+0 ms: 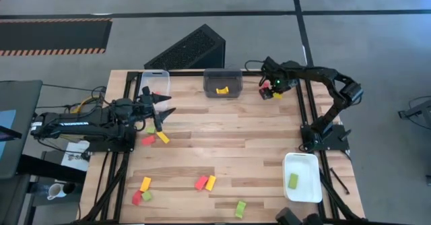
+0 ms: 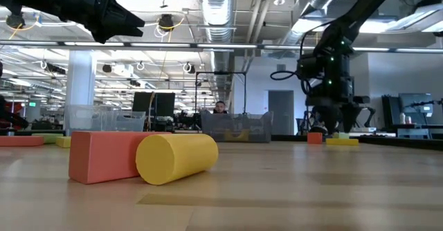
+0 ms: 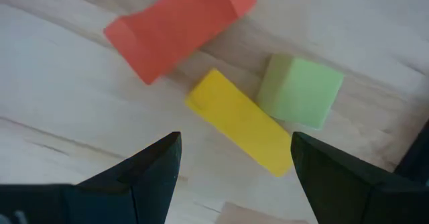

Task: Sort & place blocks by color
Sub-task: Put the top right yellow block into the black bin

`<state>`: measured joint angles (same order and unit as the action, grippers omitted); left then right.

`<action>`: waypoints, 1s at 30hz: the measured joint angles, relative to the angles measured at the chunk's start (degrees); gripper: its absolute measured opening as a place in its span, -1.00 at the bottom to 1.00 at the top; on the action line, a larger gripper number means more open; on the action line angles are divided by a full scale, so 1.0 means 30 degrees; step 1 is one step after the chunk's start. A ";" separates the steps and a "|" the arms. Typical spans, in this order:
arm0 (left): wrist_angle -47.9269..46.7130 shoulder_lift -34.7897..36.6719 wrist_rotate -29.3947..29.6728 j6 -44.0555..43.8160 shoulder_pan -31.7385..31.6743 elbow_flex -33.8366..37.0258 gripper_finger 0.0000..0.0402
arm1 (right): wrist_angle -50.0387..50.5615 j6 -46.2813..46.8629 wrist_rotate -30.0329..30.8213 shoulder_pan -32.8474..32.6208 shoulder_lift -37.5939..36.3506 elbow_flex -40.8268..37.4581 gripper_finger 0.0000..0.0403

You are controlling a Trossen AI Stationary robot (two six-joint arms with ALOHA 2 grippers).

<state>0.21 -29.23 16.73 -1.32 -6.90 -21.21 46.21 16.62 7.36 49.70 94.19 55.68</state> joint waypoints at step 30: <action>0.0166 0.0007 -0.0841 -0.0648 0.0007 0.0000 0.22 | -0.0098 -0.2186 -0.0931 0.0417 0.2653 0.0392 0.41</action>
<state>0.71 -29.21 14.21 -3.27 -6.87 -21.21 45.92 10.06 4.57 50.95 102.15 56.86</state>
